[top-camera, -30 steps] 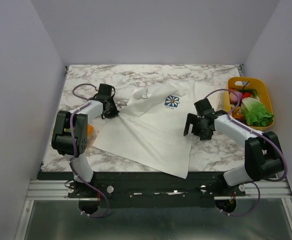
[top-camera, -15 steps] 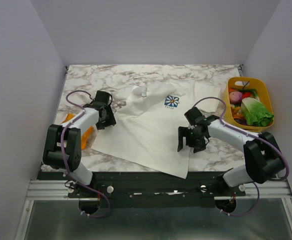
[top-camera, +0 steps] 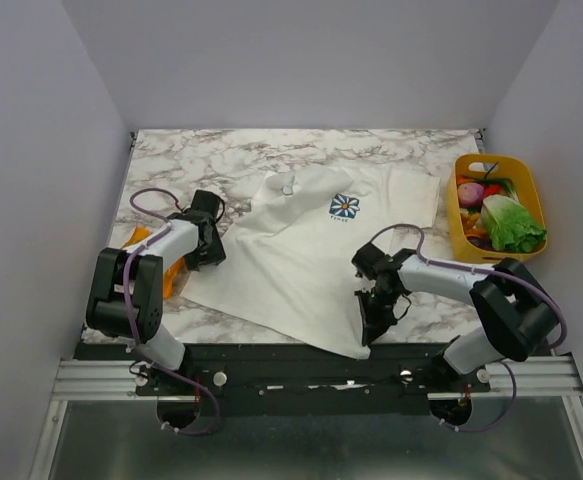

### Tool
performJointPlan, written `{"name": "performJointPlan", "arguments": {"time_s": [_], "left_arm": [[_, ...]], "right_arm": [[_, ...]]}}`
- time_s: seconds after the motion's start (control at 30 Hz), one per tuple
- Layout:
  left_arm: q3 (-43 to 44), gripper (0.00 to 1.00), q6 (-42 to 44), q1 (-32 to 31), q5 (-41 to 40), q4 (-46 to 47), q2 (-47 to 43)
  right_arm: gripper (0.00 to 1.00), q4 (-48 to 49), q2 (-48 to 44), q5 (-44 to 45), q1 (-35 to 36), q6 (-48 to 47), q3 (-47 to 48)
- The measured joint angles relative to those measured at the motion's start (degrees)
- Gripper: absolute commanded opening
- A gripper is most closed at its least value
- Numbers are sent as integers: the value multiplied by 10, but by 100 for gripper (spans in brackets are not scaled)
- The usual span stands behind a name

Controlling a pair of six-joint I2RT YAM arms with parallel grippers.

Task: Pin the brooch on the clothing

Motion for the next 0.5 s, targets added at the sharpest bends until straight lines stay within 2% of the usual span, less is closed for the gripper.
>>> {"name": "performJointPlan", "arguments": {"time_s": [0.1, 0.27, 0.5], "left_arm": [[-10, 61, -1, 1, -1, 10, -9], [-23, 62, -3, 1, -1, 23, -20], [-47, 62, -2, 4, 14, 38, -40]], "right_arm": [[0, 1, 8, -11, 13, 14, 0], [0, -14, 0, 26, 0, 24, 13], [0, 3, -45, 82, -150, -1, 59]]}}
